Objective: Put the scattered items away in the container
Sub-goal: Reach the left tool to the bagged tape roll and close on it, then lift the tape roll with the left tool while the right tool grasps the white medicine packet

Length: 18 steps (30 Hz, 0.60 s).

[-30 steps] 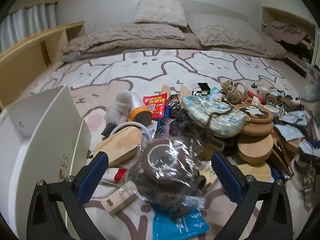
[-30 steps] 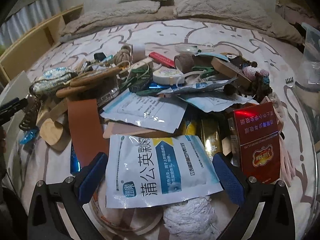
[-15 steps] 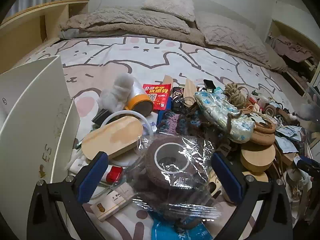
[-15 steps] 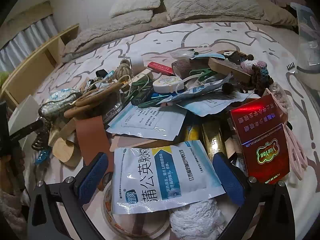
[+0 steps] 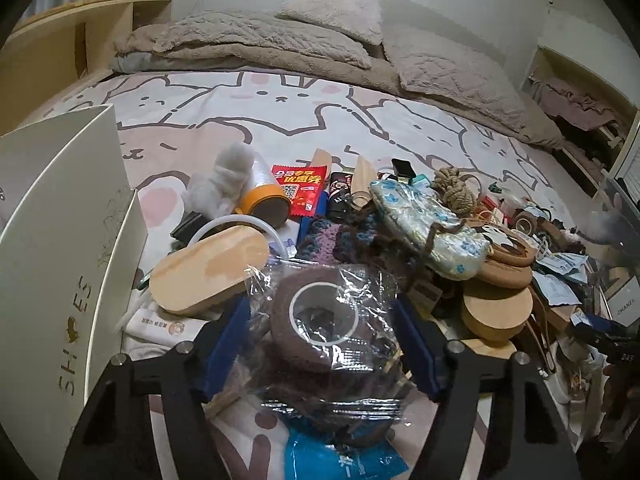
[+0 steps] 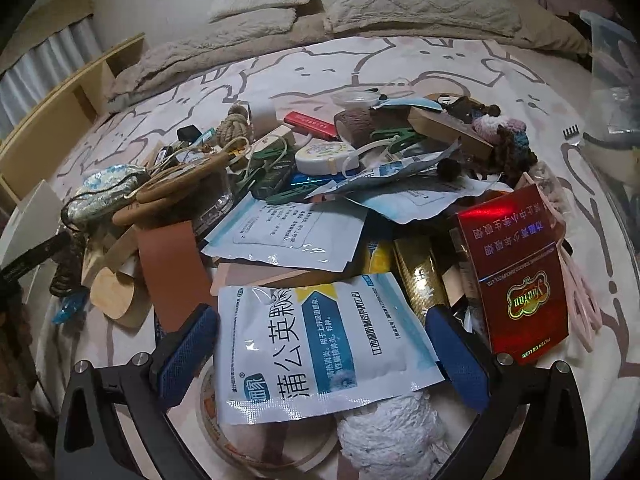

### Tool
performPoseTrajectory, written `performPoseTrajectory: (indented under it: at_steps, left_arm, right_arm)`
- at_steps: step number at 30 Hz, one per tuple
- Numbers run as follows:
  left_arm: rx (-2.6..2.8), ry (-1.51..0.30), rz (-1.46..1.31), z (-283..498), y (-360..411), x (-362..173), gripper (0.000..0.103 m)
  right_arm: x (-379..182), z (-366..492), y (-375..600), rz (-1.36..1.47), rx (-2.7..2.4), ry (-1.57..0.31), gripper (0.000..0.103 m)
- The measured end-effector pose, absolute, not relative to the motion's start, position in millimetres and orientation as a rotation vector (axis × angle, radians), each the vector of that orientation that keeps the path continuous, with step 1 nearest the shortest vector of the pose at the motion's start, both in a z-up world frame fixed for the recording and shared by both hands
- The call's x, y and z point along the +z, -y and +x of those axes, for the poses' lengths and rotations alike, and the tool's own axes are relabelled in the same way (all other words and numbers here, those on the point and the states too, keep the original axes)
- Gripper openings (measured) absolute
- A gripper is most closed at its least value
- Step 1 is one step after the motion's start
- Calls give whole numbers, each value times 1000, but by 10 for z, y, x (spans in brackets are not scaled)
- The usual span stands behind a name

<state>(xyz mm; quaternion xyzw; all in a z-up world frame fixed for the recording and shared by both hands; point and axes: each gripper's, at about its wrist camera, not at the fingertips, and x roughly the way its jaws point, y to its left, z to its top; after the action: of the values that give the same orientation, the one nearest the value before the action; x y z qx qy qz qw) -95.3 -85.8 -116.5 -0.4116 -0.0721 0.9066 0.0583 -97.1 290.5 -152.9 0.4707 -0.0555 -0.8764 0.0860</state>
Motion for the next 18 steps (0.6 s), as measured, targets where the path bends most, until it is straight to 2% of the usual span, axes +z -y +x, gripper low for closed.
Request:
performPoseTrajectory:
  at_steps: [2, 7, 18]
  left_arm:
    - [2746, 226, -1241, -927, 860, -1150, 69]
    - [2763, 227, -1209, -857, 861, -1094, 69]
    - [2798, 255, -1159, -659, 922, -1010, 69]
  right_arm:
    - [-1522, -962, -2891, 1395, -2612, 153, 95]
    - [-1491, -945, -2874, 1375, -2637, 145, 87]
    - [-1349, -878, -2841, 1273, -2678, 186, 85]
